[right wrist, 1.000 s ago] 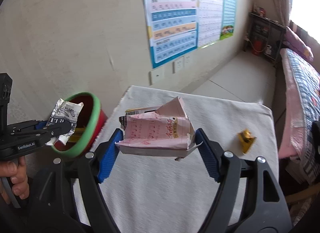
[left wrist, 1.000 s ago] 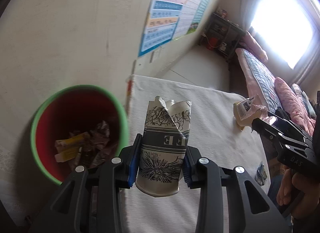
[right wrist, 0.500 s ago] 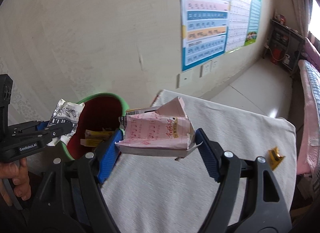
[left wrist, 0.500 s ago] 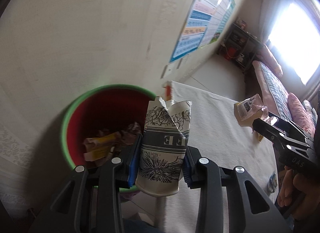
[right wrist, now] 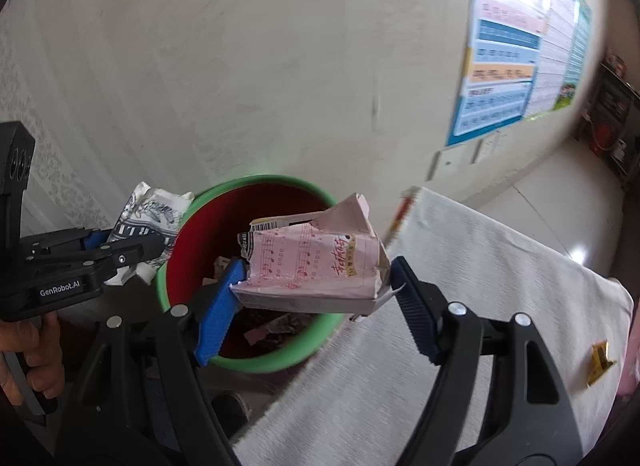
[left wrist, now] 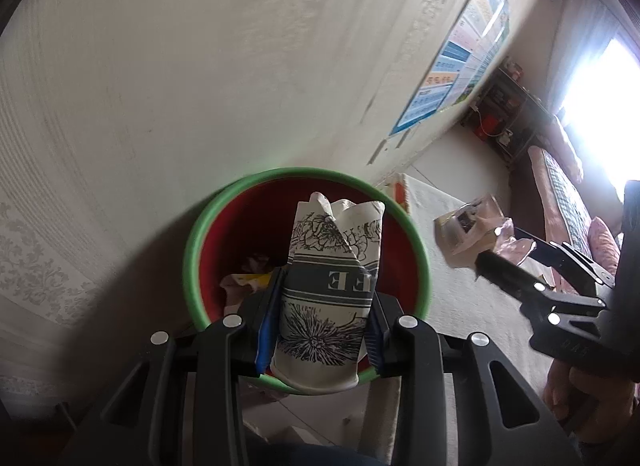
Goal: Collect trash
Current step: 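Carry both wrappers over the red bucket and open both grippers, then move both open tools back over the table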
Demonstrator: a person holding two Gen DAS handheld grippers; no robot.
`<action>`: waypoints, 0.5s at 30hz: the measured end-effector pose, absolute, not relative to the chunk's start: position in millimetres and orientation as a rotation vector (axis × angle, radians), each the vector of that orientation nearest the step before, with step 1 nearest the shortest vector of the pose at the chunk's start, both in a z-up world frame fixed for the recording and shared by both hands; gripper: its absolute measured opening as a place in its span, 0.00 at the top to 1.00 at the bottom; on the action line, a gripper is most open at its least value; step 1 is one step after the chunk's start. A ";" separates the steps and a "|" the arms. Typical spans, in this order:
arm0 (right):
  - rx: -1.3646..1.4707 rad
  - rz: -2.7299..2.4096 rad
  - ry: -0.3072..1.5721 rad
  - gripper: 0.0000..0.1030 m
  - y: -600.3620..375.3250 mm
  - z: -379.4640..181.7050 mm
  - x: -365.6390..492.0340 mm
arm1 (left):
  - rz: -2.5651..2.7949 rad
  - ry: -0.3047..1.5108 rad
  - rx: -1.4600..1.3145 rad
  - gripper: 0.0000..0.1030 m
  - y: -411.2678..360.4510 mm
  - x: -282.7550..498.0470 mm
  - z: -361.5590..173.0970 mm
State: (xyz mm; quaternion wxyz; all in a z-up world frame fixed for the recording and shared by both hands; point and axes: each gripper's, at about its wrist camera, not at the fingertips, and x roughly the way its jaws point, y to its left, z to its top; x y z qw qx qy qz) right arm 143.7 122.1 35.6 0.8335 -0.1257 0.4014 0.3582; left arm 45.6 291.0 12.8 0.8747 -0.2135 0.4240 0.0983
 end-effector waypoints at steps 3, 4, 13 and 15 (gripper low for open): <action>-0.288 0.779 0.866 0.30 136.2 28.0 144.1 | 0.212 0.884 -0.461 0.67 300.5 44.1 7.6; -0.294 0.782 0.874 0.30 140.0 25.2 143.9 | 0.212 0.883 -0.465 0.67 302.8 44.9 6.4; -0.305 0.809 0.909 0.24 155.7 10.9 143.8 | 0.234 0.850 -0.469 0.61 315.6 49.8 11.0; -0.311 0.821 0.919 0.13 158.7 7.1 142.4 | 0.250 0.822 -0.483 0.31 316.9 48.7 15.3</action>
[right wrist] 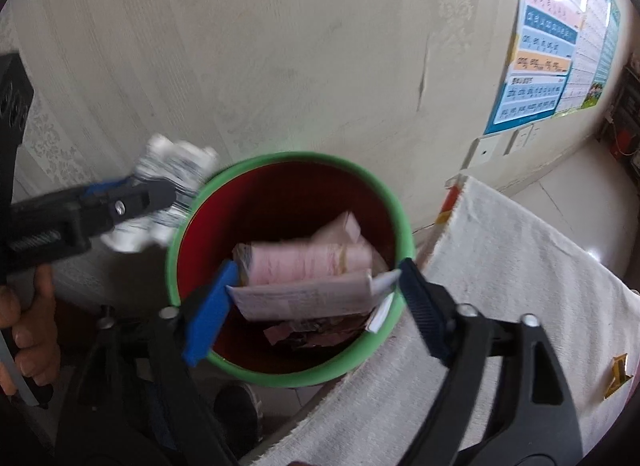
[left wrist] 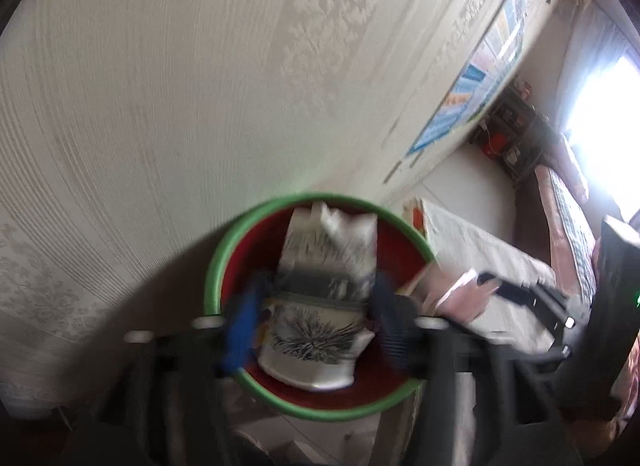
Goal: Collect trash
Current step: 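Move both open tools back over the table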
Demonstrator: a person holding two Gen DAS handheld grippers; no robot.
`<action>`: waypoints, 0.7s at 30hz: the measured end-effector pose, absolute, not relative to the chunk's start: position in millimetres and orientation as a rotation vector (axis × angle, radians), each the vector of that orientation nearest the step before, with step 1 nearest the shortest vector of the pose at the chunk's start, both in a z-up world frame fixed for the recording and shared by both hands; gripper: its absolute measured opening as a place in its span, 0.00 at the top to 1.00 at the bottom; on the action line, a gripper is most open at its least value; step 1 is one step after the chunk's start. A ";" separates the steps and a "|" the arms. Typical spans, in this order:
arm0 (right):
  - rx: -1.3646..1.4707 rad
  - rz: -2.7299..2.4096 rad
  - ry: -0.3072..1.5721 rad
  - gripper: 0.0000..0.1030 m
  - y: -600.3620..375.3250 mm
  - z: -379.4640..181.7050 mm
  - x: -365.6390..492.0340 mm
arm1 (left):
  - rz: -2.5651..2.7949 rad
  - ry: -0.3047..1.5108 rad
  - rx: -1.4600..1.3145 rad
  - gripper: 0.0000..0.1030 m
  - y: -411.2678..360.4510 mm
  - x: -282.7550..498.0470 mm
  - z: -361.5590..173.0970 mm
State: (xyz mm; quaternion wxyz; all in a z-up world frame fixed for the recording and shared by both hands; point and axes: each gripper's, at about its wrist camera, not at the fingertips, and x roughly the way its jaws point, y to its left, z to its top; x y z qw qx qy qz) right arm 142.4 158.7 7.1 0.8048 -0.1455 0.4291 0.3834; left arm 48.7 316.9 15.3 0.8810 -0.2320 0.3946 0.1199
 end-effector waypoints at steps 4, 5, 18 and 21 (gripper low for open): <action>-0.335 0.819 0.914 0.06 156.7 3.9 136.3 | 0.252 0.803 -0.513 0.20 318.1 46.5 16.0; -0.334 0.818 0.914 0.06 154.9 3.8 135.3 | 0.250 0.799 -0.515 0.17 317.3 45.0 15.9; -0.257 0.727 0.899 0.05 88.3 25.1 121.8 | 0.242 0.808 -0.498 0.08 280.4 25.4 20.5; -0.233 0.688 0.890 0.05 60.6 31.1 120.0 | 0.222 0.805 -0.479 0.08 263.6 23.3 28.1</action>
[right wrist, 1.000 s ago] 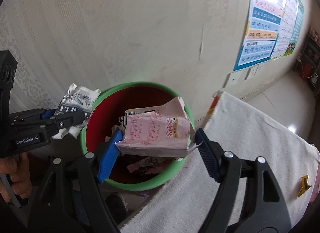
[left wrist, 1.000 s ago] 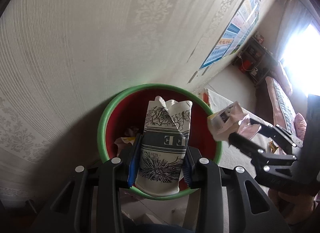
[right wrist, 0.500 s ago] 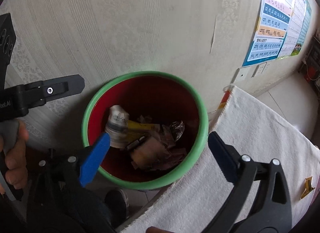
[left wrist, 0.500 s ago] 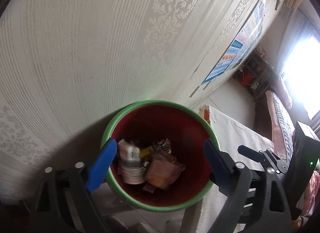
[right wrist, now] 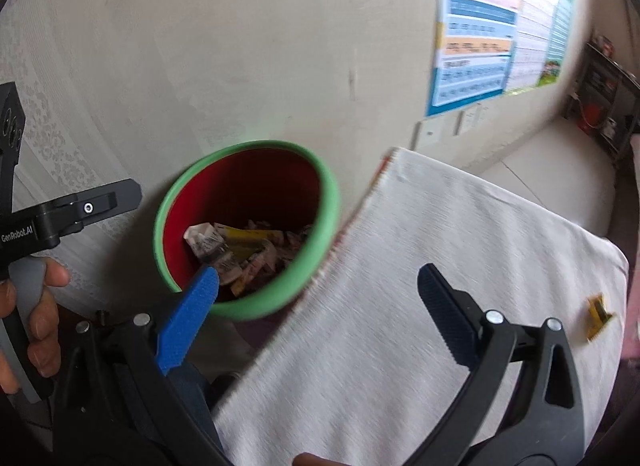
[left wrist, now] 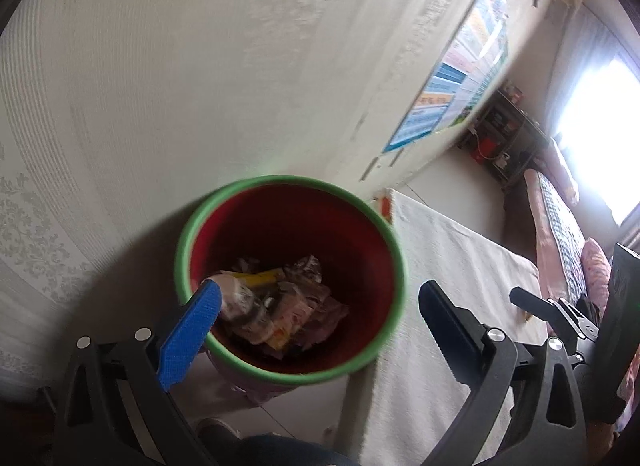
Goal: Collect trash
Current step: 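Move both open tools back over the table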
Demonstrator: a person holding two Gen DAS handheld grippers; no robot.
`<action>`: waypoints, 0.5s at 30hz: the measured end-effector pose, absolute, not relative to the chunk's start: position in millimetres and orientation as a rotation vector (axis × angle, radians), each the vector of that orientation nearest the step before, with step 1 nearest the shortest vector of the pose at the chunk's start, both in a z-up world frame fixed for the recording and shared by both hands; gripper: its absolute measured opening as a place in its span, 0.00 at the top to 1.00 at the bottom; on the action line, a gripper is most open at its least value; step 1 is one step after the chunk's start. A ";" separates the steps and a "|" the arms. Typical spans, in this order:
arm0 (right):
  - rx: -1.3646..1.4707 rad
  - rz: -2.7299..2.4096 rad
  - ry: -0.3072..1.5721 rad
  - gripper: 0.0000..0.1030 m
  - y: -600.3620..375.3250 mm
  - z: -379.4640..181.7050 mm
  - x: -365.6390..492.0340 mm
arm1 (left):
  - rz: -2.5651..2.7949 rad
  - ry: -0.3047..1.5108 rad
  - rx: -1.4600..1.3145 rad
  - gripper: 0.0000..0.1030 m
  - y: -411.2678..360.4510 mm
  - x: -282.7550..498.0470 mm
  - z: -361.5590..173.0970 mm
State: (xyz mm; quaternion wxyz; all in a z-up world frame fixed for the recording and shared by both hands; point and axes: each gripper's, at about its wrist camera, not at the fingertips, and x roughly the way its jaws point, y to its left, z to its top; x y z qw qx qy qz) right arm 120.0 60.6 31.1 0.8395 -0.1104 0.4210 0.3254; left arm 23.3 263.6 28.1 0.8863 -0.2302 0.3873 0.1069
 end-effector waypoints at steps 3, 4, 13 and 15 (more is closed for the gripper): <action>-0.209 0.653 0.878 0.05 32.9 37.7 116.2 | 0.190 0.810 -0.453 0.08 240.6 25.8 33.9; -0.201 0.640 0.876 0.05 21.0 39.4 114.4 | 0.175 0.813 -0.442 0.08 230.9 27.0 34.9; -0.160 0.497 0.880 0.05 -80.3 38.8 106.8 | 0.038 0.858 -0.378 0.08 140.7 49.4 30.8; -0.156 0.464 0.885 0.05 -101.6 36.1 105.6 | 0.009 0.864 -0.360 0.08 121.2 54.6 30.8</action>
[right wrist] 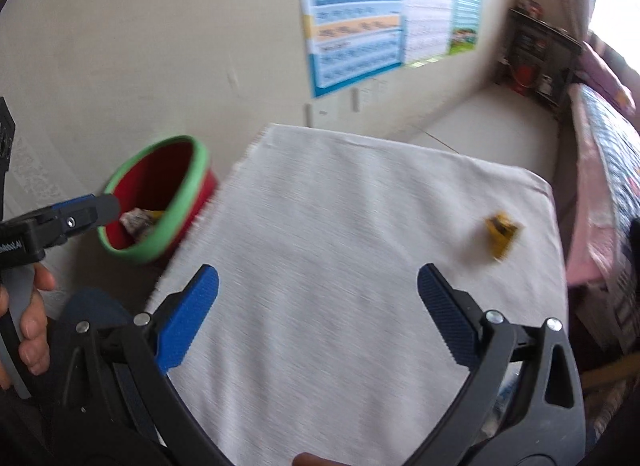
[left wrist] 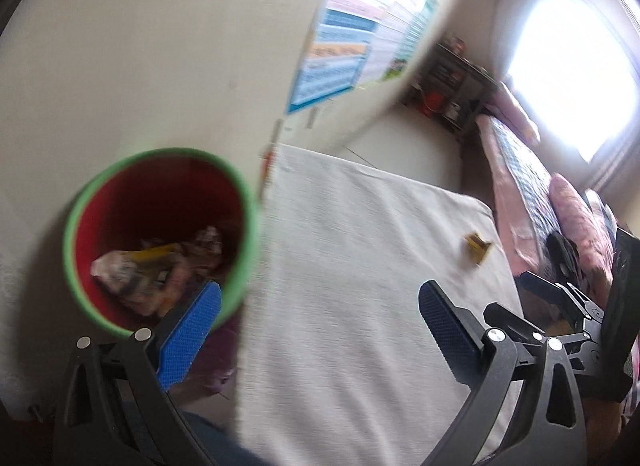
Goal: Collect trash
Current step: 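Move both open tools back over the table, then grasp the blue-white snack bag with the right gripper while the left gripper grasps the gold wrapper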
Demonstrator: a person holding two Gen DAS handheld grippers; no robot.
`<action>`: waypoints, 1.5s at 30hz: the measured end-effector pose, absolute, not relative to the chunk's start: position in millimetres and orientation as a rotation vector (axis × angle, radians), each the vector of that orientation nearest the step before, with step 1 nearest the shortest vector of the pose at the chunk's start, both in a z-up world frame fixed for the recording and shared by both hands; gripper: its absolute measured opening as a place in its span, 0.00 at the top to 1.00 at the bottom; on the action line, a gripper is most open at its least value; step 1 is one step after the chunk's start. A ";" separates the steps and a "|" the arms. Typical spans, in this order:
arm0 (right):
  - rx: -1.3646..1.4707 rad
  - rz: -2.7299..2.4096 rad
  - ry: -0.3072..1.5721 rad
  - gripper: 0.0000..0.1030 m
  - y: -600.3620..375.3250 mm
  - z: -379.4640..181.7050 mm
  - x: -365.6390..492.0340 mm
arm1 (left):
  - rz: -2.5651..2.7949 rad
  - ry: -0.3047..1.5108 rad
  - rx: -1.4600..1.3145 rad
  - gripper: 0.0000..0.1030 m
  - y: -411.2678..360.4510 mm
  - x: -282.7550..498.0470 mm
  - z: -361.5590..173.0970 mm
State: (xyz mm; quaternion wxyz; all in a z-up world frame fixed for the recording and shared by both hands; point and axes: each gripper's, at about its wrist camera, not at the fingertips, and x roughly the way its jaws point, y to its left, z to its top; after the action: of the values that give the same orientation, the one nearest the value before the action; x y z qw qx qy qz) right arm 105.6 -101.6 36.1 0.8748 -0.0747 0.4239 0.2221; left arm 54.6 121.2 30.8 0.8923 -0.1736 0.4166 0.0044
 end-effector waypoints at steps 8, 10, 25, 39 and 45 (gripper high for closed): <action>-0.120 0.306 0.922 0.05 -193.8 21.2 100.3 | -0.098 0.893 -0.293 0.08 51.6 76.4 29.5; -0.111 0.262 0.939 0.05 -214.9 14.8 98.7 | -0.123 0.905 -0.277 0.08 35.2 81.7 27.4; -0.059 0.048 1.148 0.11 -286.0 -50.5 101.9 | -0.234 0.977 -0.199 0.08 -29.8 108.4 14.1; -0.016 0.080 1.189 0.67 -298.2 -57.5 125.1 | -0.320 1.033 -0.135 0.08 -80.4 148.5 -3.3; -0.003 0.072 1.137 0.67 -311.7 -39.7 151.9 | -0.363 1.042 -0.126 0.08 -110.5 180.6 -8.6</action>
State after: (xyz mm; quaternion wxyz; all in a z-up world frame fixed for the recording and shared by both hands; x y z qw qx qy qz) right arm 151.9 -311.7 -39.7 0.8421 -0.0012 0.5382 0.0342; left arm 180.6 -110.5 -8.6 0.8497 -0.0597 0.4947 -0.1723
